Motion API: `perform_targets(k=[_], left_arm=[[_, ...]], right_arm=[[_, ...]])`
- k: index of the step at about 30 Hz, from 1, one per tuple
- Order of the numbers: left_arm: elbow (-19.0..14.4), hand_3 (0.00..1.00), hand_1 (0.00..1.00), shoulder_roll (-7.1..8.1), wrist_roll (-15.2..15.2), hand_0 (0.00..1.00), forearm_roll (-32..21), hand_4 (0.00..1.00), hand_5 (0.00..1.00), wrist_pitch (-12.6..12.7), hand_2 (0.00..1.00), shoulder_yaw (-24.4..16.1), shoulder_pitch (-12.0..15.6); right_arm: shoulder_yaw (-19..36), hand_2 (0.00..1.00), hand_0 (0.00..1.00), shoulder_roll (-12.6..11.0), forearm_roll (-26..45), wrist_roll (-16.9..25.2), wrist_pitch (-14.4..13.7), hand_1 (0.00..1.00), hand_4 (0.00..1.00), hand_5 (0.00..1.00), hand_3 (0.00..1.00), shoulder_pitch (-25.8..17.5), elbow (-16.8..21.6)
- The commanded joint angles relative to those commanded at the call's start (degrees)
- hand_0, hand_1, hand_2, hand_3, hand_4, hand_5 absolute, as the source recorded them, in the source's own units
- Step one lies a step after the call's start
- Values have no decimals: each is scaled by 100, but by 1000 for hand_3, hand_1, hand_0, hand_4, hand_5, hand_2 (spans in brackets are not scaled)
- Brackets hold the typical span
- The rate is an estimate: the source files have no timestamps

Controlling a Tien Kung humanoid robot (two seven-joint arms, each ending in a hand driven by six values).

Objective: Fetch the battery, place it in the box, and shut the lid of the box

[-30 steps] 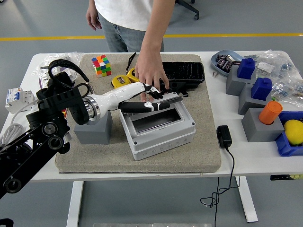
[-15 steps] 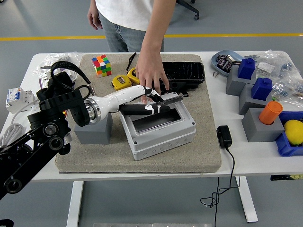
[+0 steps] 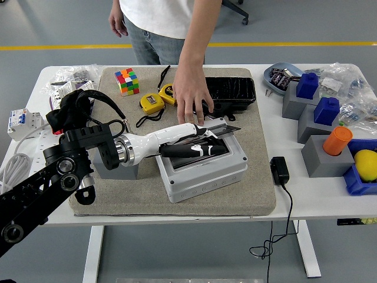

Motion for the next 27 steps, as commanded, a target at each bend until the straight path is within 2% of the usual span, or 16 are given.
perform_targets(k=[8,16,22,24,27], left_arm=[[-17,785,955,-3,-18,998,-95,998,998,-12,801,74,12],[-12,783,948,5,-98,998,47,998,998,58,800,-76,-74],[14,785,948,-12,-117,998,-62,998,998,40,800,-34,-78],[31,785,948,-21,-162,998,-42,998,998,72,800,-42,-82],[79,784,937,-38,-386,998,74,998,998,275,805,-99,-116]], right_arm=[[25,772,837,-4,-24,-7,1,792,998,998,811,-14,-7],[8,772,837,-1,-7,-11,6,791,998,998,811,-11,-3],[22,772,837,2,-23,-17,9,789,998,998,811,-14,-7],[23,772,837,1,-23,-19,9,789,998,998,811,-13,-7],[16,772,836,1,-18,-19,9,790,998,998,811,-9,-6]])
